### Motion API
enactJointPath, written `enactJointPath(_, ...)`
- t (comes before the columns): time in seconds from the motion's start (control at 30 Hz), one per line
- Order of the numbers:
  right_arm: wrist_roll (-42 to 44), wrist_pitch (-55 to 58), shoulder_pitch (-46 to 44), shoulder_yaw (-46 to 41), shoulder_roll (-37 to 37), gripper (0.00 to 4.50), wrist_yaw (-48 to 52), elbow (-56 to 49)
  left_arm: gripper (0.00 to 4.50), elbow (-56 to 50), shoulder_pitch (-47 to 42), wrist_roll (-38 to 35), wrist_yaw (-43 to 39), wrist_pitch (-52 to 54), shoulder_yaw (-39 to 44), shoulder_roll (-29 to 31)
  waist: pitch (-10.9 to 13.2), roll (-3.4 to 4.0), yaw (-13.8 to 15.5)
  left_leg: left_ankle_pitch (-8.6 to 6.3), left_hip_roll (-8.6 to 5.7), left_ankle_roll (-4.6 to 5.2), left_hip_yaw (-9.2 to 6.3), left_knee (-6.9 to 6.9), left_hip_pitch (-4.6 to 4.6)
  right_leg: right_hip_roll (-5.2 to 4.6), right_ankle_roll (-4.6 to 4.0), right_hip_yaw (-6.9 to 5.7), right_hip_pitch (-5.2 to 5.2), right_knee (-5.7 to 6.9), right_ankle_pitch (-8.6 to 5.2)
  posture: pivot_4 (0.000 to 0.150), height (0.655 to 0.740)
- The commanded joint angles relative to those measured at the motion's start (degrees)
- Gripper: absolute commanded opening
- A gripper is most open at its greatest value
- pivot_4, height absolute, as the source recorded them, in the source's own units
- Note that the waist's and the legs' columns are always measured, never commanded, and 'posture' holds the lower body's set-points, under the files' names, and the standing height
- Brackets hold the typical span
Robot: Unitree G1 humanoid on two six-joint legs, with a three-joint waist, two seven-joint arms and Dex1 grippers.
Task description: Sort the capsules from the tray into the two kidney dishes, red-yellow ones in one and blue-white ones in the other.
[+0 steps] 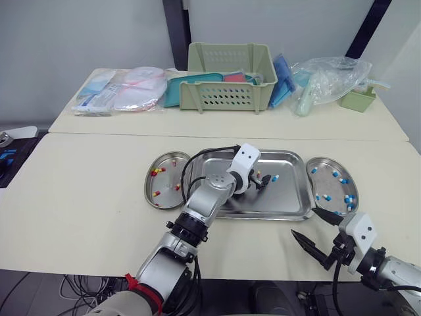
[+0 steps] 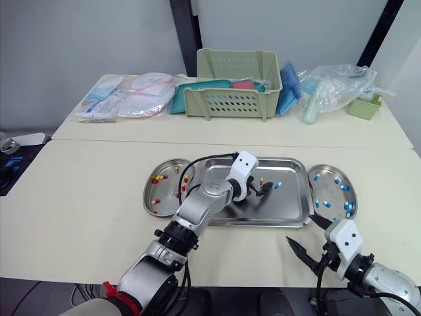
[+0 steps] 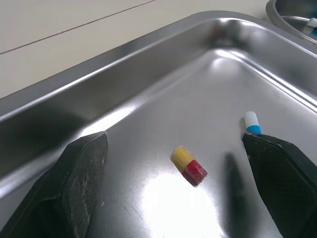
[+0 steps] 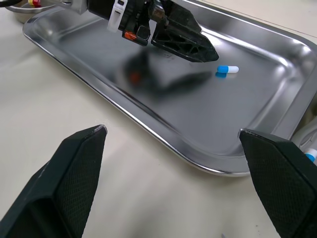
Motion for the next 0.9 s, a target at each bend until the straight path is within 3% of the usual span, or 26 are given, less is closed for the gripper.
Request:
enactJointPath(0.03, 0.6, 0.6, 0.0, -0.6, 0.0, 4.50, -0.9, -3.0, 3.60, 0.8, -0.5, 0.8, -1.5, -1.0, -0.1, -0.7, 0.0, 0.00, 0.0, 0.00, 0.00, 0.00, 0.00, 0.00, 0.00, 0.00, 0.00, 0.00, 0.00, 0.00, 0.00, 0.150, 0.7400)
enactJointPath(0.4, 1.1, 2.4, -0.5, -0.4, 0.2, 4.50, -2.0, -4.4, 0.02, 0.8, 0.3, 1.9, -4.1, -0.7, -0.2, -0.6, 0.0, 0.01, 0.0, 0.00, 0.00, 0.00, -0.01, 0.00, 0.00, 0.00, 0.00, 0.00, 0.00, 0.00, 0.00, 0.150, 0.7400)
enactJointPath(0.67, -0.2, 1.1, -0.4, 0.1, -0.2, 4.50, -1.5, -4.0, 0.02, -5.9, 0.6, 1.3, -7.2, -0.3, 0.4, 1.5, 0.0, 0.01, -0.1, 0.00, 0.00, 0.00, -0.01, 0.00, 0.00, 0.00, 0.00, 0.00, -0.01, 0.01, 0.00, 0.150, 0.7400)
enactJointPath(0.9, -3.1, -4.9, -1.3, 0.9, -0.2, 4.50, 0.1, -1.9, 0.02, -26.2, 2.8, -3.7, -15.2, 8.7, 3.5, 12.2, 0.0, 0.02, -0.2, 0.06, 0.02, -0.10, -0.01, 0.00, 0.00, 0.00, 0.00, 0.00, -0.02, 0.02, 0.00, 0.150, 0.7400)
